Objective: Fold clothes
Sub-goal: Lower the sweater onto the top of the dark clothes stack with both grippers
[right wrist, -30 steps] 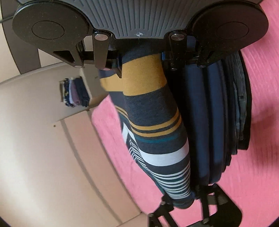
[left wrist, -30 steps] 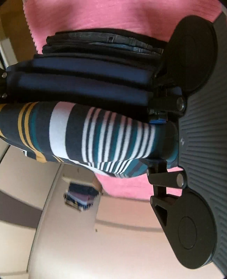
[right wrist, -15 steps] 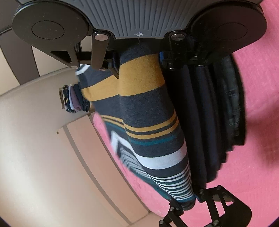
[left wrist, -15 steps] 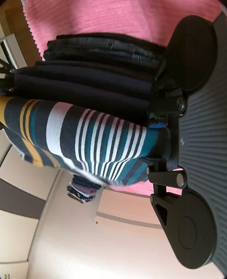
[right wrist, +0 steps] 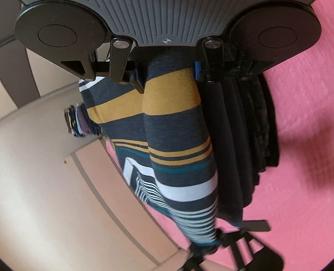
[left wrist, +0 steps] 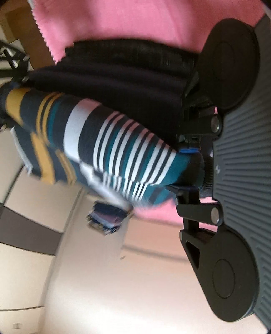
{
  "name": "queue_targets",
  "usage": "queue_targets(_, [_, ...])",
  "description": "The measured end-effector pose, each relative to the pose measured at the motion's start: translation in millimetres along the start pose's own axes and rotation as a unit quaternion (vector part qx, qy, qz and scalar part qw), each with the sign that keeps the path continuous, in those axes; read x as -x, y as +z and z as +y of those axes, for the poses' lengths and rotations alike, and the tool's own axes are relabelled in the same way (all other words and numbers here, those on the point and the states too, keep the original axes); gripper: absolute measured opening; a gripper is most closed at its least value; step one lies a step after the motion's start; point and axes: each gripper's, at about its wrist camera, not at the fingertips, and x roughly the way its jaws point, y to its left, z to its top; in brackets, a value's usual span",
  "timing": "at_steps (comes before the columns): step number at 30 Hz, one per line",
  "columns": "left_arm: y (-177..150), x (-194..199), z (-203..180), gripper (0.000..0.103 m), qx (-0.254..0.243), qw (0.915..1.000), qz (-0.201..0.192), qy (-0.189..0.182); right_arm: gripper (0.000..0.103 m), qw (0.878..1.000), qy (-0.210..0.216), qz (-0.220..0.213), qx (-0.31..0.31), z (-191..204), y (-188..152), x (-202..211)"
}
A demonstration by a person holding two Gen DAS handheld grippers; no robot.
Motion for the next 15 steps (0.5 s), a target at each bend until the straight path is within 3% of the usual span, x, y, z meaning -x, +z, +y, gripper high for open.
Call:
queue_targets(5, [-0.6, -13.3, 18.0, 0.024, -0.059, 0.9974, -0.034, 0.022, 0.044, 0.998, -0.025, 0.012, -0.054, -1.8, 8.0, -5.1])
queue_targets(10, [-29.0, -20.7, -35.2, 0.023, -0.019, 0.9995, 0.006, -0.026, 0.044, 1.0, -0.018, 0.02, -0.007, 5.8, 17.6, -5.3])
queue_targets(12, [-32.2, -17.6, -54.8, 0.023, 0.018, 0.9995, 0.02, -0.017, 0.044, 0.999, -0.005, 0.018, 0.038, 2.6, 21.9, -3.5])
queue_targets(15, [-26.4, -17.0, -56.5, 0.022, 0.086, 0.9955, 0.04, 0.001, 0.042, 0.996, -0.036, -0.009, 0.078, -21.2, 33.2, 0.6])
